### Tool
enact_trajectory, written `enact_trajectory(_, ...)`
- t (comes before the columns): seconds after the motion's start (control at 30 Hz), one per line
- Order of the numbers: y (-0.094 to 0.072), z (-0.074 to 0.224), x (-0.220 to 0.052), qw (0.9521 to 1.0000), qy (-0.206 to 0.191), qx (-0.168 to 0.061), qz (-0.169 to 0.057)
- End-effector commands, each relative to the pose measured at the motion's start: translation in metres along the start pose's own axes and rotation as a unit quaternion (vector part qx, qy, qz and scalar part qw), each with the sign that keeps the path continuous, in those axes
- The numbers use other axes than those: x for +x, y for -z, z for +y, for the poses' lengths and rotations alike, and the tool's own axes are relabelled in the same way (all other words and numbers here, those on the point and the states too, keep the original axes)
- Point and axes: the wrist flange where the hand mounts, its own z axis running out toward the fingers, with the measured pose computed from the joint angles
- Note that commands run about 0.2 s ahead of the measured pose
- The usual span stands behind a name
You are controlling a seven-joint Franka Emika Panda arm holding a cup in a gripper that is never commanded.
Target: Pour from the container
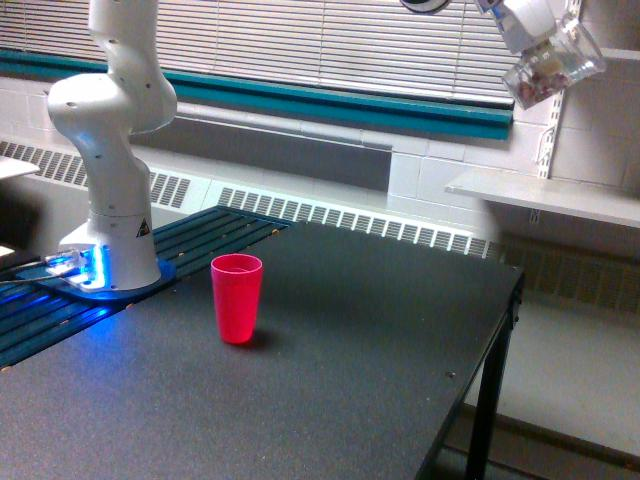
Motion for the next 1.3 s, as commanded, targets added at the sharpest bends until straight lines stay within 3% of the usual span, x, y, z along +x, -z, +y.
enact_trajectory(0.03, 0.015, -0.003, -0.031, 0.9988, 0.025, -0.028, -0.03)
enact_trajectory(0.27, 0.018, 0.025, -0.058, 0.9936, 0.031, -0.081, -0.073)
enact_trajectory(0.43, -0.008, 0.059, -0.082, 0.983, 0.031, -0.139, -0.116)
enact_trajectory(0.53, -0.016, 0.074, -0.089, 0.9806, 0.033, -0.15, -0.122)
enact_trajectory(0.83, -0.037, 0.123, -0.108, 0.9737, 0.033, -0.186, -0.127)
enact_trajectory(1.3, -0.031, 0.163, -0.105, 0.9751, 0.026, -0.196, -0.1)
